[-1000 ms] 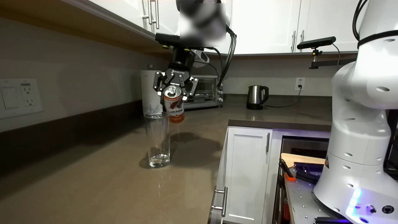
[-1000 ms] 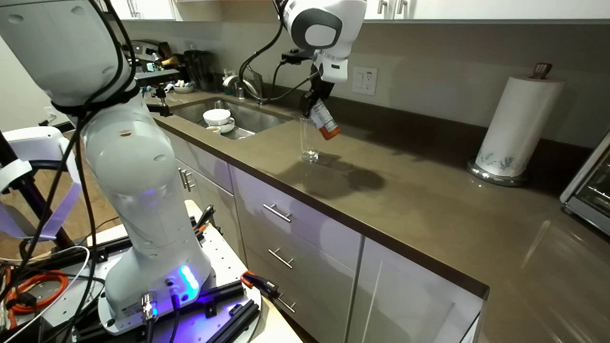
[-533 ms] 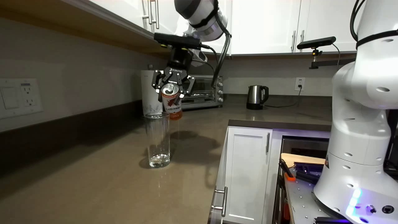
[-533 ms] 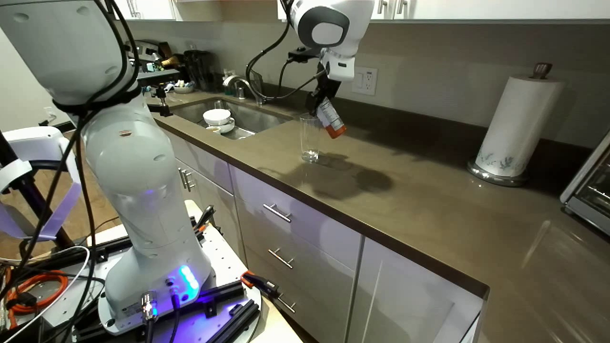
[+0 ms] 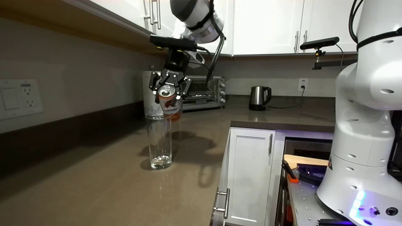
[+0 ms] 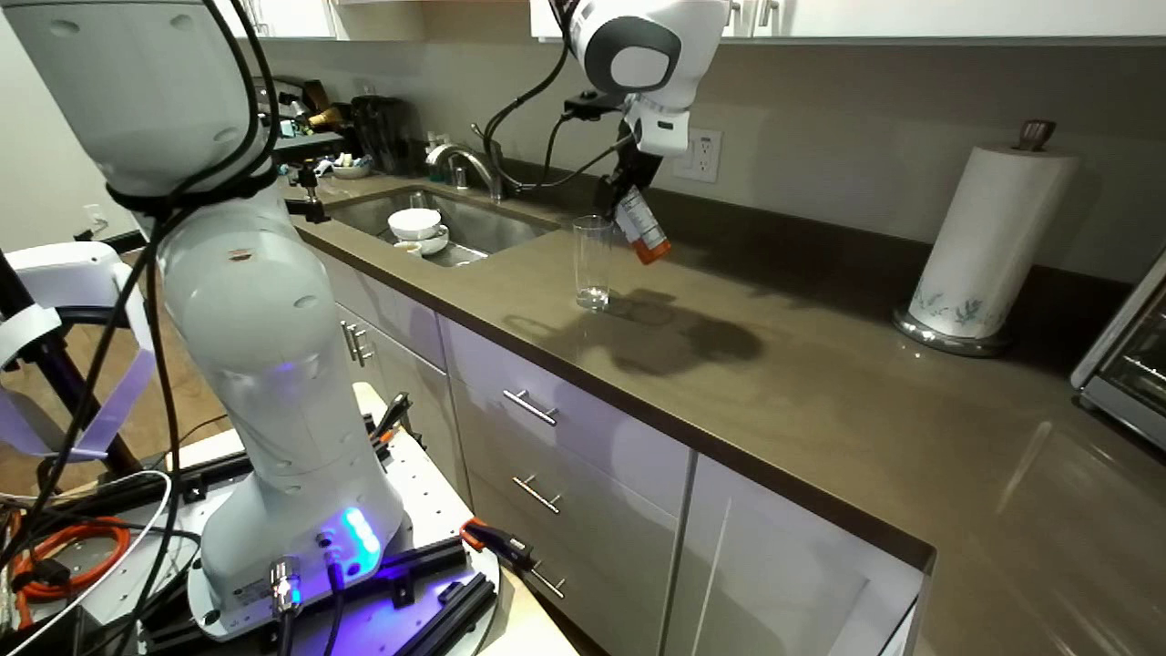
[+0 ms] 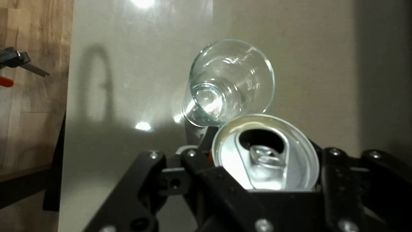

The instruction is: Pick up the can, pour its contents in the glass cup and put it down

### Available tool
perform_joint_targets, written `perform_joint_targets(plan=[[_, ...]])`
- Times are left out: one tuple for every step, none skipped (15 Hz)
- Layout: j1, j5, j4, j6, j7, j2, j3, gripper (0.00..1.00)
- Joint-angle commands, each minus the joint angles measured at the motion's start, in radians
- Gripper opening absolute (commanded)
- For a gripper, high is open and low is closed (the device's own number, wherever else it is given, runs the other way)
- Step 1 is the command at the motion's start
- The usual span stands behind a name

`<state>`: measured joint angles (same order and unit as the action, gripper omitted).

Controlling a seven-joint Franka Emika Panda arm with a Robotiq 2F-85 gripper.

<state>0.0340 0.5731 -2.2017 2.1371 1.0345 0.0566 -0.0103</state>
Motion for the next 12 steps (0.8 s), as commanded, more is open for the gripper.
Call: perform_joint_targets(plan=[[-0.011,-0.038,0.019,0.011,0.046,-0.004,-0.002,0.29],[-0.012,-0.042,0.016,0.018,0.046,-0.002,-0.004,0.29],[-0.013,-0.049,0.015,0.020,0.049,-0.001,-0.005,0.29],[-0.014,-0.056,0.014,0.020,0.052,-0.001,-0.006,0.29],[-0.015,-0.062,0.011,0.024,0.054,0.001,-0.008,0.29],[-0.016,-0.069,0.008,0.031,0.057,0.003,-0.010,0.29],[-0.018,-0.073,0.008,0.034,0.059,0.003,-0.012,0.29],[-0.020,-0.076,0.007,0.039,0.061,0.003,-0.013,0.29],[-0.023,-0.080,0.006,0.043,0.063,0.004,-0.014,0.29],[-0.026,-0.086,0.004,0.049,0.066,0.005,-0.016,0.28],[-0.028,-0.093,0.003,0.053,0.070,0.005,-0.018,0.28],[-0.030,-0.101,0.000,0.059,0.075,0.007,-0.020,0.28]])
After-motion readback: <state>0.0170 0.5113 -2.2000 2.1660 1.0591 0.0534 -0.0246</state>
